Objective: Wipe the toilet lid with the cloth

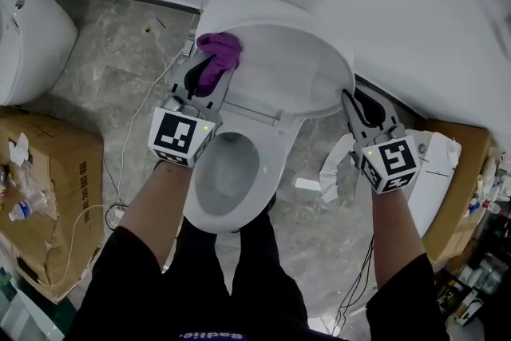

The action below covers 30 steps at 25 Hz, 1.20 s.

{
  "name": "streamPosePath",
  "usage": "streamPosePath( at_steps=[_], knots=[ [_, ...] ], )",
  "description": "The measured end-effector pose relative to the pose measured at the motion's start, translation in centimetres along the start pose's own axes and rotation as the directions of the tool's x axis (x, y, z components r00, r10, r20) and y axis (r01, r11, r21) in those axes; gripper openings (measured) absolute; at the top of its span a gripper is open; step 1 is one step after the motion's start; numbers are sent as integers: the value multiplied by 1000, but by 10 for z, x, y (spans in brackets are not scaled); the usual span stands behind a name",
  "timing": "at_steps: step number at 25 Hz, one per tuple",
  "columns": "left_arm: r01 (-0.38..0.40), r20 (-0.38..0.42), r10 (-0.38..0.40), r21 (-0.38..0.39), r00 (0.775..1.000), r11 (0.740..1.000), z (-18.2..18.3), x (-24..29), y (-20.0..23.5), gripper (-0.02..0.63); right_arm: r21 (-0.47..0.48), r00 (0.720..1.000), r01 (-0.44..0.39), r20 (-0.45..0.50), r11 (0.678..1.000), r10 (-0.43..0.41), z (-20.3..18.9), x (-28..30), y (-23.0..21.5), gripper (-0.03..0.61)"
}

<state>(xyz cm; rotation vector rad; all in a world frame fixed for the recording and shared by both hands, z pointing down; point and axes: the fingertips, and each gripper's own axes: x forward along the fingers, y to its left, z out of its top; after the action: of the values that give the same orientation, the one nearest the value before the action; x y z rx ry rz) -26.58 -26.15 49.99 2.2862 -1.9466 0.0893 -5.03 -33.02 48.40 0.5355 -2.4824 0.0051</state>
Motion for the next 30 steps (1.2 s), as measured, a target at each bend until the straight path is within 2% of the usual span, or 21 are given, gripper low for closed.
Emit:
streamPosePath(
  at_steps=[3, 7, 10, 18, 25, 30],
  knots=[
    [-16, 10, 16, -13, 1000, 1000, -5, 6, -6, 84, 5, 1000, 0, 12, 1000, 0, 2, 1, -1, 67],
    [-30, 9, 30, -28, 1000, 999, -11, 24, -36, 84, 13, 999, -44, 28, 999, 44, 3, 1, -1, 67],
    [-37, 15, 38, -47, 999, 998, -16, 38, -66, 84, 8, 995, -94, 45, 996, 93, 4, 2, 1, 67],
    [6, 58, -1, -77, 998, 997, -29, 73, -154, 83, -17, 974, -217, 63, 976, 218, 5, 2, 4, 69],
    [79, 40, -76, -78, 996, 994, -52, 88, -204, 83, -34, 959, -276, 50, 960, 278, 6, 3, 5, 69],
    [161, 10, -161, -75, 987, 984, -68, 95, -231, 83, -34, 959, -280, 48, 960, 281, 6, 3, 4, 69]
  ],
)
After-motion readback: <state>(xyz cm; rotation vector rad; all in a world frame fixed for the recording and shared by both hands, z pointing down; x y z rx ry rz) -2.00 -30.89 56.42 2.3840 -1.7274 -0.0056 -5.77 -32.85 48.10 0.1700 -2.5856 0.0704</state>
